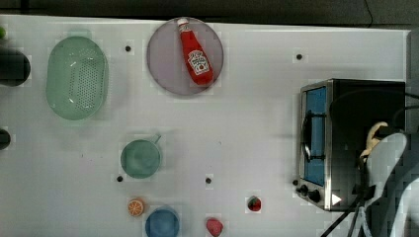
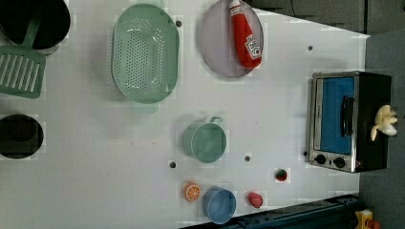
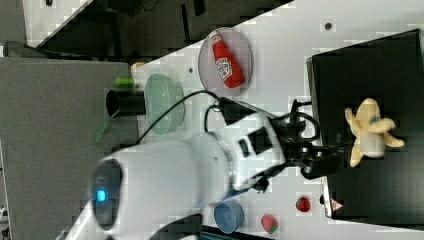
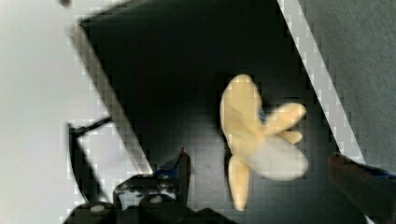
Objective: Pick banana from table and place on oven.
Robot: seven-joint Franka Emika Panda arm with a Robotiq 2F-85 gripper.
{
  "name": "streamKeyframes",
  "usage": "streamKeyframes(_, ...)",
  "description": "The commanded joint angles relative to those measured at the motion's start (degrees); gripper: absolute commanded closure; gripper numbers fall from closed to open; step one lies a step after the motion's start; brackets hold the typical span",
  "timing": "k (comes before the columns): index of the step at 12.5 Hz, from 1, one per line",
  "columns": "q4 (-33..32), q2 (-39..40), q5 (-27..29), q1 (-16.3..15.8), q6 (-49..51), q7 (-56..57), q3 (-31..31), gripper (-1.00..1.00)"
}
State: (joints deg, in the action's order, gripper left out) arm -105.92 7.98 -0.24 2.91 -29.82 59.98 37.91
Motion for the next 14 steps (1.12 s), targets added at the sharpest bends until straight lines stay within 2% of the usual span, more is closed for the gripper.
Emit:
streamKeyframes(1,3.55,-4.36,-1.07,-1.97,7.91,-0.29,-2.2,-1.0)
streamKeyframes(3,6.11,-8.2,-1.83,-3.39,17.97,-9.35,-5.31,-1.0)
streamKeyframes(5,6.94,-12.05,-2.37,-4.44,24.87,-23.26,-10.41,-1.0)
streamKeyframes(7,6.73,-15.17,-2.39,-4.72,26.58,-36.41,-16.78,-1.0)
streamKeyframes(10,5.44,-18.43,-2.71,-4.74,27.5,-50.17,-25.58,-1.0)
streamKeyframes(13,2.37,-21.49,-2.63,-4.74,30.77,-65.98,-29.56,-1.0)
streamKeyframes(14,1.74,-22.35,-2.63,-4.74,30.85,-67.49,-30.33,-1.0)
